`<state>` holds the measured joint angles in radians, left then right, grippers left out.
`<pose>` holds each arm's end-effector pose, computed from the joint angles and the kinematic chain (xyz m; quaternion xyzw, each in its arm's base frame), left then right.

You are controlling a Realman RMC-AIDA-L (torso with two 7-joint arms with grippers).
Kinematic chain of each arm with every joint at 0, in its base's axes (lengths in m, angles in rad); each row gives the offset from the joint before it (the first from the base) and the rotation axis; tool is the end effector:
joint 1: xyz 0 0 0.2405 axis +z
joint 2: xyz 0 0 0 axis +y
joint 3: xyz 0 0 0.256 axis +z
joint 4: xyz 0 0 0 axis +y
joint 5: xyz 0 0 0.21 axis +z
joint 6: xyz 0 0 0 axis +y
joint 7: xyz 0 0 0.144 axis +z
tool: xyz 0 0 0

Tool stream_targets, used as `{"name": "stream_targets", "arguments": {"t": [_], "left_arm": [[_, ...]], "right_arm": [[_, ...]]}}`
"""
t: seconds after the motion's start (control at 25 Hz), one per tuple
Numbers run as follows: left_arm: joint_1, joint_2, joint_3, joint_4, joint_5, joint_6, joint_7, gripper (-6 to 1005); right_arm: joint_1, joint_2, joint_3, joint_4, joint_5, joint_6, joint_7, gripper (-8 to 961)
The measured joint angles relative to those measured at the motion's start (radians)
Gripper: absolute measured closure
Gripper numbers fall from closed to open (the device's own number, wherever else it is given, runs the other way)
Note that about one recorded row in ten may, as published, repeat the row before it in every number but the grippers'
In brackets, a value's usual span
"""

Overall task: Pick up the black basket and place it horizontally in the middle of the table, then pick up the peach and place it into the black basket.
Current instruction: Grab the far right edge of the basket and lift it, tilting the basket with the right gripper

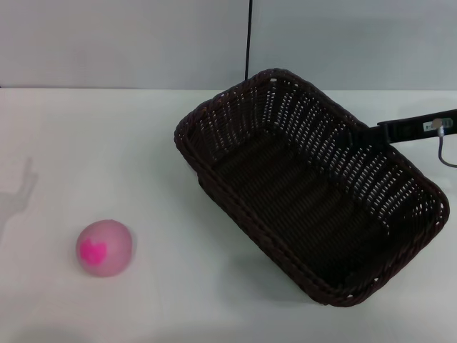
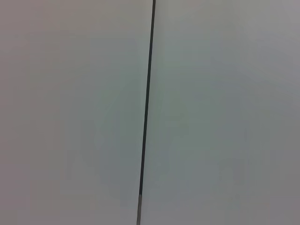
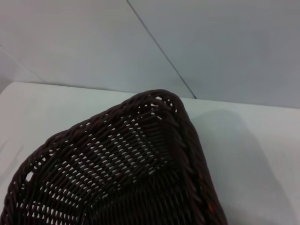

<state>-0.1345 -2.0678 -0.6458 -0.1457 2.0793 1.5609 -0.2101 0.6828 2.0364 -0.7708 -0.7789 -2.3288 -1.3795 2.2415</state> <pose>-0.3728 0.2126 0.0199 -0.6106 -0.2263 -0.3479 0.6745 0.2520 0.3875 0.0177 -0.8531 0.4921 0.0900 0.1484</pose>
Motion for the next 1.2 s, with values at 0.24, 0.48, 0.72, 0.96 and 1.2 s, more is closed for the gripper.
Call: {"name": "stream_targets", "arguments": {"t": [0.24,0.48,0.72,0.96,1.2], "left_arm": [[0.001,-0.001,0.0,-0.001,0.0,0.0,0.0,165],[0.003,-0.002,0.0,-0.009,-0.001,0.006,0.0,165],[0.012,-0.002,0.0,-0.009,-0.001,0.011,0.0,166],[0.033,-0.002,0.0,-0.011,-0.003,0.03,0.0,167],[0.065,-0.002,0.0,-0.012,-0.003,0.068,0.0,167]], "right_arm": [[-0.007,0.01,0.001,0.008,0.01,0.028,-0.005,286],[-0.007,0.012,0.001,0.019,0.014,0.03,-0.017,407],[-0.008,0.014,0.0,-0.009,0.014,0.003,-0.052,530],[-0.01,0.009,-0.005,-0.089,0.006,-0.066,-0.11,731],[-0.002,-0.026,-0.048,-0.155,0.004,-0.111,-0.303,775]]}}
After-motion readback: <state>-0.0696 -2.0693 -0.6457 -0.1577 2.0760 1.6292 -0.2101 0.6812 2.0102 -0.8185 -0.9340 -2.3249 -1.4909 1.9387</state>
